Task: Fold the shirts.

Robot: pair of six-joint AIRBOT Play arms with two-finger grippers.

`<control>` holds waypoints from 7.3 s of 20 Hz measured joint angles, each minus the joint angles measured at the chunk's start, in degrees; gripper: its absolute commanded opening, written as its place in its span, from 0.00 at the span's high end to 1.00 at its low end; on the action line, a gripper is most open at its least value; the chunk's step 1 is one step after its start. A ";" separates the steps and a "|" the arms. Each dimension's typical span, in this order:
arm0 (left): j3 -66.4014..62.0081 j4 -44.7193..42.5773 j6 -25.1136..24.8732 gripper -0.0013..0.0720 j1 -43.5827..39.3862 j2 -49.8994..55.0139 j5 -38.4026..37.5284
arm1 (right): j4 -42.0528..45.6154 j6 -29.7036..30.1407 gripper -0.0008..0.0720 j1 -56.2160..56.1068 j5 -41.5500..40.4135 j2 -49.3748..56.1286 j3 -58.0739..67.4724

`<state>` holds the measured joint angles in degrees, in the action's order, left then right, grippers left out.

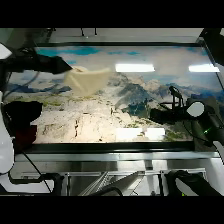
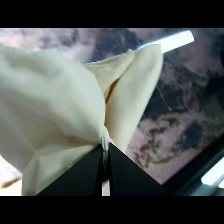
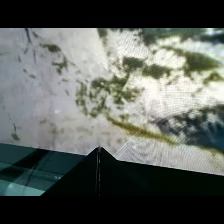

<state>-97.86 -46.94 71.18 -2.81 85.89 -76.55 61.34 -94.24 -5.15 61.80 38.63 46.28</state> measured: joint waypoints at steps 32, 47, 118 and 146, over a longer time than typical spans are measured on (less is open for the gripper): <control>71.45 10.93 -2.91 0.04 -3.52 -22.32 13.09 | -49.29 50.49 0.95 -8.13 -8.85 34.75 2.69; 71.82 19.80 -3.76 0.04 -19.89 -18.86 37.38 | -52.65 52.28 0.96 -8.39 -6.51 30.84 7.52; 59.71 0.90 13.60 0.08 -29.29 -13.03 37.09 | -29.22 39.98 0.31 2.32 -5.62 20.74 -9.53; 43.47 4.79 6.32 0.96 -8.96 -29.94 17.86 | -40.39 37.16 0.95 2.58 9.88 5.16 4.52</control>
<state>-54.39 -42.15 77.49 -11.77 55.94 -58.70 20.95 -57.08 -2.57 71.68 43.79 50.81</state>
